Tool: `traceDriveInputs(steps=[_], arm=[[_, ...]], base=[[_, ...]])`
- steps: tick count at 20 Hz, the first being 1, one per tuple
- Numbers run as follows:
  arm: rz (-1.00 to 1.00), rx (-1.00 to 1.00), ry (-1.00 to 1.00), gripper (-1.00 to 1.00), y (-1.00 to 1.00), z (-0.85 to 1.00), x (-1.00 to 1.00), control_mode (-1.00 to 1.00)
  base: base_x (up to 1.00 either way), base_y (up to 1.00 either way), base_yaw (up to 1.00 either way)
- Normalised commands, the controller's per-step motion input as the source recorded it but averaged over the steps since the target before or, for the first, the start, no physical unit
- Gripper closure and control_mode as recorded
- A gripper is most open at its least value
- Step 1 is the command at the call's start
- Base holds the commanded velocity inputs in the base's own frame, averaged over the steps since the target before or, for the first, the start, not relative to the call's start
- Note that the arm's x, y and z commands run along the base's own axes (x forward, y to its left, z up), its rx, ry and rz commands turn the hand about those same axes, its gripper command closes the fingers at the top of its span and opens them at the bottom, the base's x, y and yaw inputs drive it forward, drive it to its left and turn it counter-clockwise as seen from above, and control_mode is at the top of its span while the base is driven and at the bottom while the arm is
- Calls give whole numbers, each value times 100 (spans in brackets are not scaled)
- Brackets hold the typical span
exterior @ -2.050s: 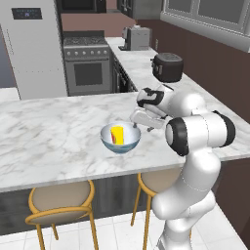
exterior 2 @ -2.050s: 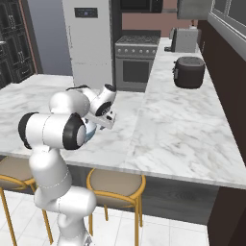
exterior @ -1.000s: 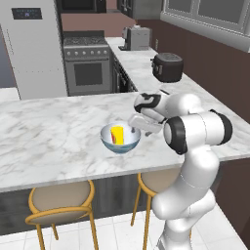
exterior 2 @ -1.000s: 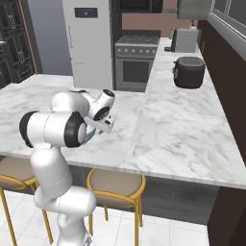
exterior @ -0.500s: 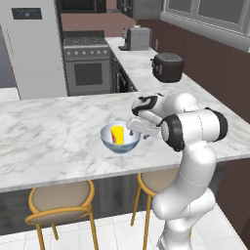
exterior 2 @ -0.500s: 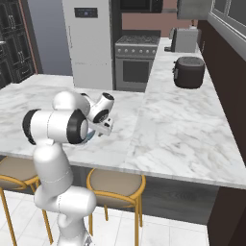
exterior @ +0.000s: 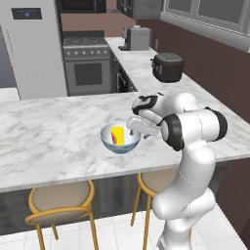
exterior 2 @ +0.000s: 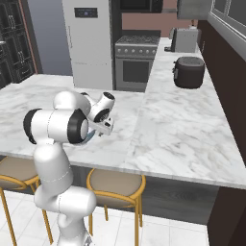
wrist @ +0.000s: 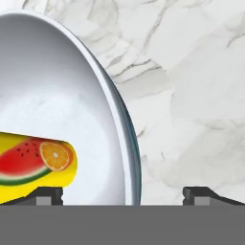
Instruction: Place the cup inside the bowl on the dining table and move the bowl to any counter.
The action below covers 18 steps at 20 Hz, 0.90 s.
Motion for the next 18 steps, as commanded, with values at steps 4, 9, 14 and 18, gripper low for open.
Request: traceDriveInputs(steps=[4, 9, 14, 18], arm=[[0, 0, 0, 100, 0, 0, 0, -100], [0, 0, 0, 100, 0, 0, 0, -100], [0, 0, 3, 100, 0, 1, -6, -100], [0, 0, 2, 100, 2, 8, -7, -100]], base=[[0, 0, 0], [0, 0, 0], [0, 0, 0], [0, 0, 0]])
